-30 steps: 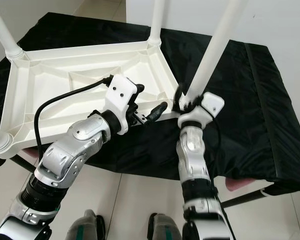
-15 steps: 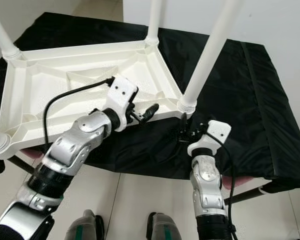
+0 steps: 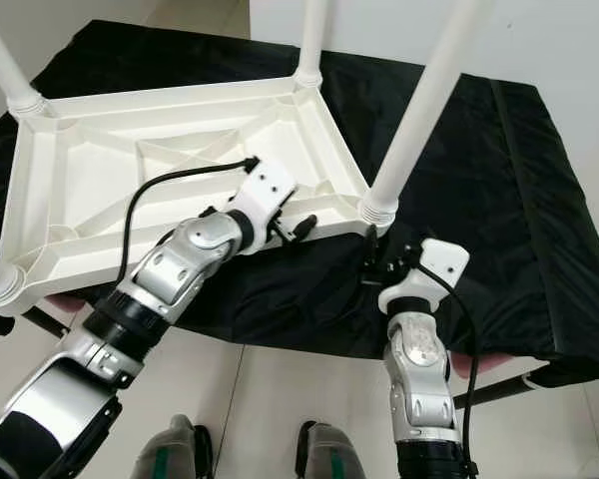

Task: Building children table

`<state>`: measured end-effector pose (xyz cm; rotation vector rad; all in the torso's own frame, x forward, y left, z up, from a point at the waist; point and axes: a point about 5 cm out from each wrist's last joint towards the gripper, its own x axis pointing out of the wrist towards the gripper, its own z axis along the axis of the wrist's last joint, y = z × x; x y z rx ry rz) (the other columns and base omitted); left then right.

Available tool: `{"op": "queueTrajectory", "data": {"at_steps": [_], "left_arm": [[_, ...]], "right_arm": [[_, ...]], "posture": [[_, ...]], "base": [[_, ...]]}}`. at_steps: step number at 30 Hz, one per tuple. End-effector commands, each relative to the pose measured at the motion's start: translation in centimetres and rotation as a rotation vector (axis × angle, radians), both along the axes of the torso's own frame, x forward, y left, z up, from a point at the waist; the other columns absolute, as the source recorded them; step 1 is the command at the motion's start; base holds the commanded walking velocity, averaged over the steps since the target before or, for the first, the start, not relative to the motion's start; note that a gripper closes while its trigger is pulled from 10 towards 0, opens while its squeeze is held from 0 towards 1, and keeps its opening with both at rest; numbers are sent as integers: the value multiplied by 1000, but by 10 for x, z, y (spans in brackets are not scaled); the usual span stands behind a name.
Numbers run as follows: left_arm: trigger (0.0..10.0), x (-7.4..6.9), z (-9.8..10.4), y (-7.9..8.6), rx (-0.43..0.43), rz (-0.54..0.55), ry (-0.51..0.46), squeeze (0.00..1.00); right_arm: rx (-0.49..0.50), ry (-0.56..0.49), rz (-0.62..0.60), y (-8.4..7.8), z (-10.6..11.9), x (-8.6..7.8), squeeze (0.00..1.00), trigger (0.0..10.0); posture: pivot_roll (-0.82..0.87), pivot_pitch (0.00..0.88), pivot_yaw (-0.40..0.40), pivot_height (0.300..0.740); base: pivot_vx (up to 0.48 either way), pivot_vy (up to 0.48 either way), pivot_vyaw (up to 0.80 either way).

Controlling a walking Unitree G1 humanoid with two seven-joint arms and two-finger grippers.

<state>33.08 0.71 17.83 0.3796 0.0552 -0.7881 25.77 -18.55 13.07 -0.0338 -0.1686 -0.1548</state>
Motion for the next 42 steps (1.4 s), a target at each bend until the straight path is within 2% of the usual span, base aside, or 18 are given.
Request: {"op": "queueTrajectory", "data": {"at_steps": [1, 5, 13, 15, 17, 25, 29, 30, 31, 32, 35, 36, 42], "left_arm": [[10000, -8, -1, -10, 33, -178, 32, 0], [10000, -12, -8, -18, 88, -240, 22, 0], [10000, -12, -12, -23, 114, -267, 25, 0], [10000, -8, -18, -23, 132, -241, 57, 0], [10000, -8, -18, -23, 132, -241, 57, 0], [10000, 7, -23, -19, 176, -162, 75, 0], [10000, 11, -27, -16, 186, -131, 130, 0], [6980, 14, -28, -14, 185, -112, 151, 0], [6980, 14, -28, -14, 185, -112, 151, 0], [2863, 15, -29, -13, 194, -101, 159, 0], [2863, 17, -30, -12, 199, -103, 167, 0], [0, 17, -29, -12, 202, -113, 170, 0], [0, 16, -29, -11, 237, -182, 165, 0]], "right_arm": [[-4, 11, -20, -3, -1, -2, 0, 10000], [-6, 11, -24, -4, 1, -1, 0, 10000], [-14, 12, -36, -7, 3, 0, 0, 10000], [-14, 12, -40, -7, 4, 0, 0, 10000], [-14, 12, -40, -7, 4, 0, 0, 10000], [-12, 2, -39, -5, 8, 4, 0, 10000], [-10, 2, -40, -4, 9, 4, 0, 10000], [-10, 2, -40, -4, 8, 5, 0, 10000], [-10, 2, -40, -4, 8, 5, 0, 10000], [-10, 3, -41, -4, 8, 5, 0, 10000], [-8, 4, -42, -3, 8, 5, 0, 10000], [-7, 5, -43, -3, 7, 5, 0, 10000], [-5, 8, -50, -2, 6, 5, 0, 10000]], "posture": [[-110, 92, 15, 740], [-115, 91, 16, 740], [-121, 89, 18, 740], [-121, 88, 19, 740], [-121, 88, 19, 740], [-121, 86, 22, 740], [-117, 85, 25, 740], [-117, 83, 29, 740], [-117, 83, 29, 740], [-115, 82, 34, 740], [-116, 79, 37, 740], [-117, 77, 42, 740], [-125, 68, 53, 740]], "base": [[0, 0, 0], [0, 0, 0], [0, 0, 0], [0, 0, 0], [0, 0, 0], [0, 0, 0], [0, 0, 0], [0, 0, 0], [0, 0, 0], [0, 0, 0], [0, 0, 0], [0, 0, 0], [0, 0, 0]]}}
